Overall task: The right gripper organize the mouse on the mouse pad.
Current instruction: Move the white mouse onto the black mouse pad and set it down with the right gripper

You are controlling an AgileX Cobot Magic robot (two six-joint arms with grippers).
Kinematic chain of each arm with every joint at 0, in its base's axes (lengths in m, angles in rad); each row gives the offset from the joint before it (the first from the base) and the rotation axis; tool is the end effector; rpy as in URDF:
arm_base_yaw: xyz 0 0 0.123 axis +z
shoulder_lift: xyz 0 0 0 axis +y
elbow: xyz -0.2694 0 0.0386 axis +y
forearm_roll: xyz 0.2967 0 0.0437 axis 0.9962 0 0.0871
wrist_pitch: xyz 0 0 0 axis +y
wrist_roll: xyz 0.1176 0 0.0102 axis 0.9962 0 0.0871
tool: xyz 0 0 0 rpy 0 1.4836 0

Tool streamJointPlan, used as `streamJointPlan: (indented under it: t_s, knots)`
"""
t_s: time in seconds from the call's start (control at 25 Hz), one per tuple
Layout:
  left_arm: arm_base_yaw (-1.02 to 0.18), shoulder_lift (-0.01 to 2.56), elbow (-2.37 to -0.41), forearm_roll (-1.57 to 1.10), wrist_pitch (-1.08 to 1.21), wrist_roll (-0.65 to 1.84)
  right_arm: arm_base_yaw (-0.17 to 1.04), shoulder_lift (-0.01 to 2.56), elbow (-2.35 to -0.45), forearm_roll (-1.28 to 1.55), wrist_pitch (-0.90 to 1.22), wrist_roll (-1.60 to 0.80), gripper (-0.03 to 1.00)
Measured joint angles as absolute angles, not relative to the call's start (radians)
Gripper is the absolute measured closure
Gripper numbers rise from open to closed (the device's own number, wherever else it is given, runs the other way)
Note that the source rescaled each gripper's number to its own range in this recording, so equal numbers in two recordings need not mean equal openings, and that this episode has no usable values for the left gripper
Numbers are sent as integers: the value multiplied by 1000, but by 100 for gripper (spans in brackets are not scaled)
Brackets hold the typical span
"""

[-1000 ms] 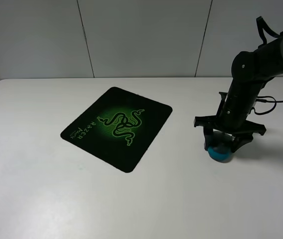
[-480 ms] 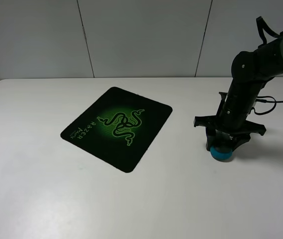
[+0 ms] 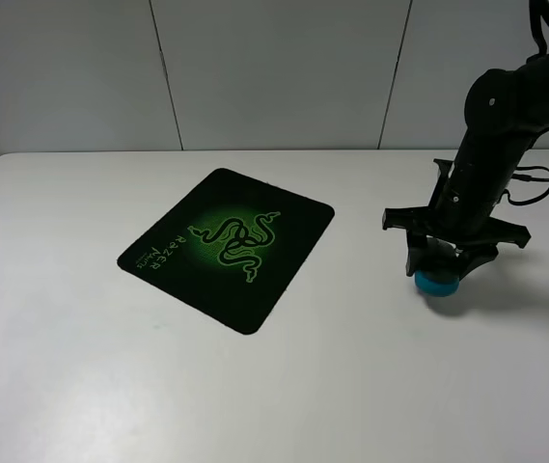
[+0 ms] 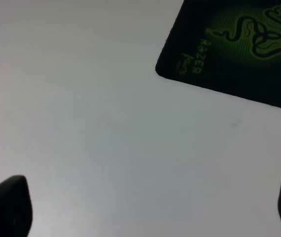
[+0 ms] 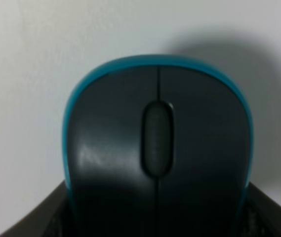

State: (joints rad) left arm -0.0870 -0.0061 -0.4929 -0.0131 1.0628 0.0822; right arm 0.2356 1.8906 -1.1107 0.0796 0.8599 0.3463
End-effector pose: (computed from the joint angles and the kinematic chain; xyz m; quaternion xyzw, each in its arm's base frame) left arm 0.0744 -0.0078 0.2861 0.0724 0.8509 -0.0078 0.5202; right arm 0.3535 0.0922 0.0712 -0.0809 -0.9962 -0.0317 0.0000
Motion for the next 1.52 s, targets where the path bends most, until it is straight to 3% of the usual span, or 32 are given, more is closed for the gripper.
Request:
streamJointPlan:
  t_s: [0.48, 0.68, 1.16, 1.52]
  knots:
    - [-87, -6, -493, -13, 1063, 82, 236, 1821, -1121, 84, 936, 339, 95]
    - [-87, -6, -493, -13, 1063, 82, 308, 1817, -1191, 79, 999, 320, 95]
    - [-87, -6, -493, -13, 1063, 82, 557, 1931, -1537, 63, 1189, 336, 95]
    - [-87, -6, -493, -12, 1063, 82, 661, 2129, -1827, 61, 1210, 343, 95]
